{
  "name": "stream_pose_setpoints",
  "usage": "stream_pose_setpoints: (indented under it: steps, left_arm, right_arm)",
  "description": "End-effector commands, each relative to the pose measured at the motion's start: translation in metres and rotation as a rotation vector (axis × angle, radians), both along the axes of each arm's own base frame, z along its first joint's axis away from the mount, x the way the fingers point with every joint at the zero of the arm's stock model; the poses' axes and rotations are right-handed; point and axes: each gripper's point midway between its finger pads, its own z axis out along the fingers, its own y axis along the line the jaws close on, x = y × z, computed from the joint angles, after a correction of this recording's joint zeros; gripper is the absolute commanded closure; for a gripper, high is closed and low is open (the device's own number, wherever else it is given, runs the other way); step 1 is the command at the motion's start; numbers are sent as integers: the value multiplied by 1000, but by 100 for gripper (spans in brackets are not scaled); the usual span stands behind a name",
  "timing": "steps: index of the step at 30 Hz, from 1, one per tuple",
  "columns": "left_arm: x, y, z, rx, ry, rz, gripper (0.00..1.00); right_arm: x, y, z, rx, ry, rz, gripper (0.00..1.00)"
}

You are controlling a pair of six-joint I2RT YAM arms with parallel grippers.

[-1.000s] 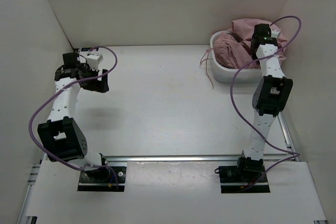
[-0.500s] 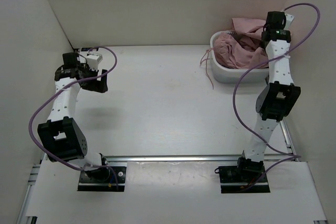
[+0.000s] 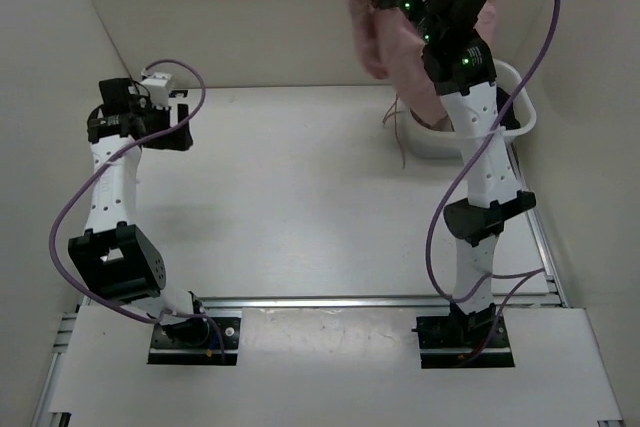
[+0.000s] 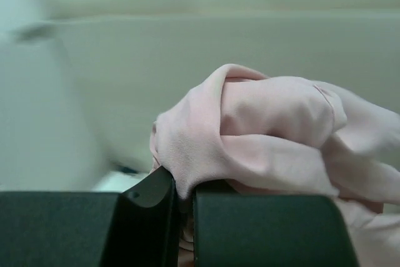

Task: Fold and stack the trousers
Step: Grab the trousers from the pile

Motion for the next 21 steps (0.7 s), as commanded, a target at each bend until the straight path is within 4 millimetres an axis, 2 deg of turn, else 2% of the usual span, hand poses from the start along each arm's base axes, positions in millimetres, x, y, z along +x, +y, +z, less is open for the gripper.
stream_pose_setpoints:
  steps: [1, 2, 3, 4, 7, 8, 9, 10, 11, 12, 13, 14, 15, 16, 17, 18, 20, 21]
  left_arm:
    - [11, 24, 45, -18, -110, 108, 0]
    - [10, 26, 53, -3, -127, 118, 0]
    - [12, 31, 54, 15, -133, 136, 0]
    - [11, 33, 69, 30, -170, 144, 0]
    - [12, 36, 87, 48, -211, 154, 0]
    - [11, 35, 96, 53, -233, 154, 0]
    - [11, 37, 96, 59, -232, 161, 0]
    - [11, 37, 96, 59, -232, 161, 0]
    - [11, 37, 96, 59, -232, 161, 0]
    - [11, 34, 96, 55, -235, 143, 0]
    - [11, 32, 92, 46, -226, 134, 0]
    - [10, 33, 87, 52, -213, 128, 0]
    - [10, 30, 87, 43, -215, 117, 0]
    - [9, 28, 82, 32, -205, 108, 0]
    - [7, 26, 81, 34, -204, 92, 0]
    - [7, 24, 81, 28, -206, 85, 0]
    - [1, 11, 65, 22, -156, 19, 0]
    - [0, 8, 55, 25, -127, 0, 0]
  right_arm:
    - [-99, 19, 111, 129, -295, 244, 100]
    - [-100, 19, 111, 139, -289, 249, 100]
    - [-112, 20, 119, 161, -293, 269, 100]
    - [-127, 18, 130, 182, -315, 299, 100]
    - [-152, 31, 134, 202, -302, 397, 100]
    - [-142, 37, 119, 195, -247, 399, 100]
    - [-141, 31, 115, 202, -219, 364, 100]
    - [-133, 32, 102, 194, -173, 346, 100]
    - [-123, 33, 84, 184, -116, 321, 100]
    - [-114, 31, 66, 167, -66, 282, 95]
    - [-84, 31, 19, 123, 48, 217, 86]
    - [-65, 24, -19, 79, 157, 119, 80]
    - [-33, 18, -66, 23, 262, 49, 68]
    - [-17, 15, -99, -14, 351, 11, 51]
    - [-11, 10, -126, -53, 448, 3, 5]
    - [13, 4, -176, -82, 568, -9, 1]
    - [11, -1, -205, -125, 657, -6, 1]
    - [-2, -3, -222, -180, 687, -18, 1]
